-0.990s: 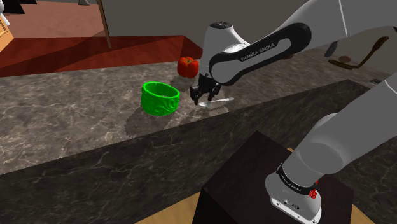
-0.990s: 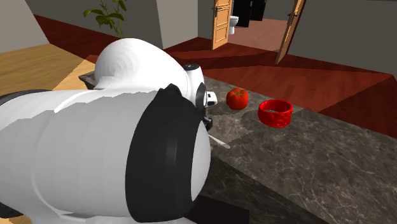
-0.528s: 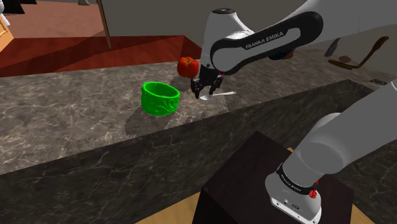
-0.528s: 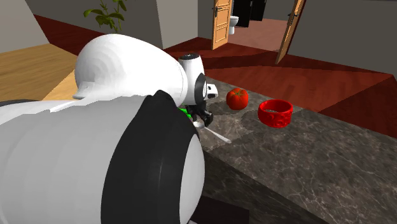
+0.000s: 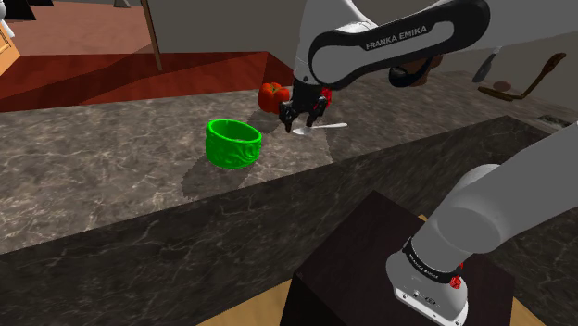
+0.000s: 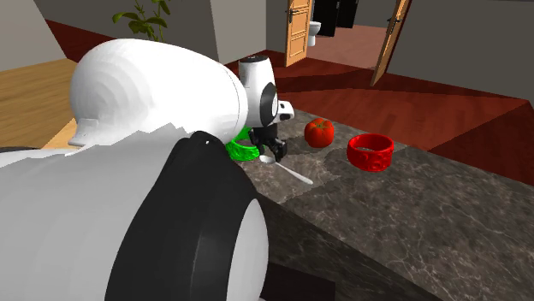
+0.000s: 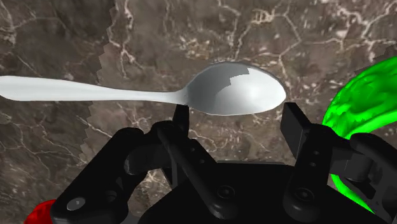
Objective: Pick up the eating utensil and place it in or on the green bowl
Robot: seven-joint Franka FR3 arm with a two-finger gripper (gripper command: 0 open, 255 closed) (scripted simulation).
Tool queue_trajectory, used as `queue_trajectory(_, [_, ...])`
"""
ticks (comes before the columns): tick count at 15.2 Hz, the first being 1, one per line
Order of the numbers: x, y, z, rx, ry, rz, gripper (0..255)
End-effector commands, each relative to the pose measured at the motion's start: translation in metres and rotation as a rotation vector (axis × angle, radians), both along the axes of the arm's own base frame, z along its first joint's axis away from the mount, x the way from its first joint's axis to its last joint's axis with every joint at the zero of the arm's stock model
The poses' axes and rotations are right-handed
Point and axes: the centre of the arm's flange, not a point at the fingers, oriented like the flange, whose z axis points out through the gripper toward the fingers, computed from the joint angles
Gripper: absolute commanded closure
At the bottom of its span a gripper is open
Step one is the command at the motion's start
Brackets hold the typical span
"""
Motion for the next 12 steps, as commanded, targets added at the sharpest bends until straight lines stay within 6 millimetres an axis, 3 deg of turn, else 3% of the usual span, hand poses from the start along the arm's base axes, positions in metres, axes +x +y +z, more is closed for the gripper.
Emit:
queue_trajectory(1, [0.0, 0.0, 0.012, 0.0, 0.0, 0.0, 255])
queue_trajectory(12, [0.0, 0.0, 0.07, 0.0, 0.0, 0.0, 255])
